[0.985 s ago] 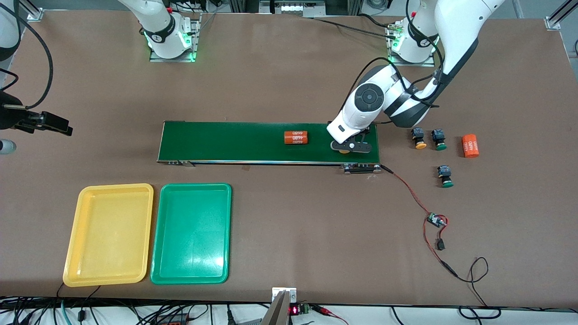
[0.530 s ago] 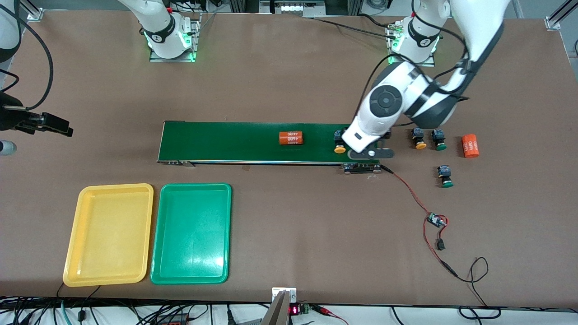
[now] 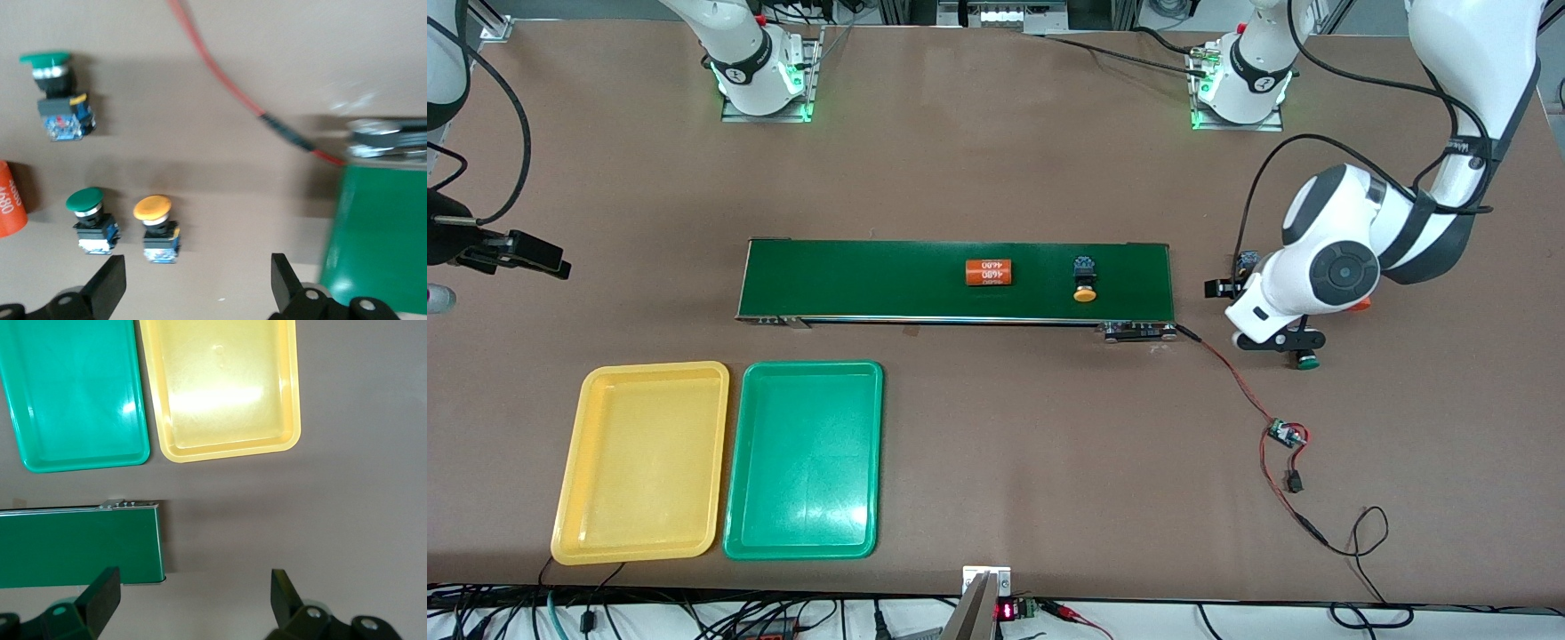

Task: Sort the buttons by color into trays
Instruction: 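Grasp the second yellow-capped button with the left gripper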

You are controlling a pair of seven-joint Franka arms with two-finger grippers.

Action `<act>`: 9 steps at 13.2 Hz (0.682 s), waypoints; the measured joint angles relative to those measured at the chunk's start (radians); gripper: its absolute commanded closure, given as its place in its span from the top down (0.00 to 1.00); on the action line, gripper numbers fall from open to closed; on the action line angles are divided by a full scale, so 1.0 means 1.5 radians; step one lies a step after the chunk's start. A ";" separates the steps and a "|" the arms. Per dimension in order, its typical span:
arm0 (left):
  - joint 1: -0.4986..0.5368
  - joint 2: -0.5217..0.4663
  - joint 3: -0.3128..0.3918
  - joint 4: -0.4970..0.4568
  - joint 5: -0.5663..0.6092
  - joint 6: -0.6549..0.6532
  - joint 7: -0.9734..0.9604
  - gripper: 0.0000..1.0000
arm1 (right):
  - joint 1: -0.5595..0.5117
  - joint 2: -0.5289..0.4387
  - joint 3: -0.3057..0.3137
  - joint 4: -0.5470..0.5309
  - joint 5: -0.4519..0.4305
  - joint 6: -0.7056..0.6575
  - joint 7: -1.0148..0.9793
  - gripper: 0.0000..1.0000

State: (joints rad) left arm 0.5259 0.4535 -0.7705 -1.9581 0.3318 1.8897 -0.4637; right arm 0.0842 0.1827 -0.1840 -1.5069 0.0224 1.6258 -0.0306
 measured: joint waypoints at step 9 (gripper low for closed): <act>0.099 0.007 -0.001 -0.215 0.069 0.205 -0.011 0.90 | -0.027 0.010 -0.001 0.000 0.001 0.033 0.000 1.00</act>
State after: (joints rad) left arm 0.6747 0.4642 -0.7717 -2.2801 0.4354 2.1977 -0.4802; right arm 0.0440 0.1974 -0.1851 -1.5070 0.0237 1.6748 -0.0304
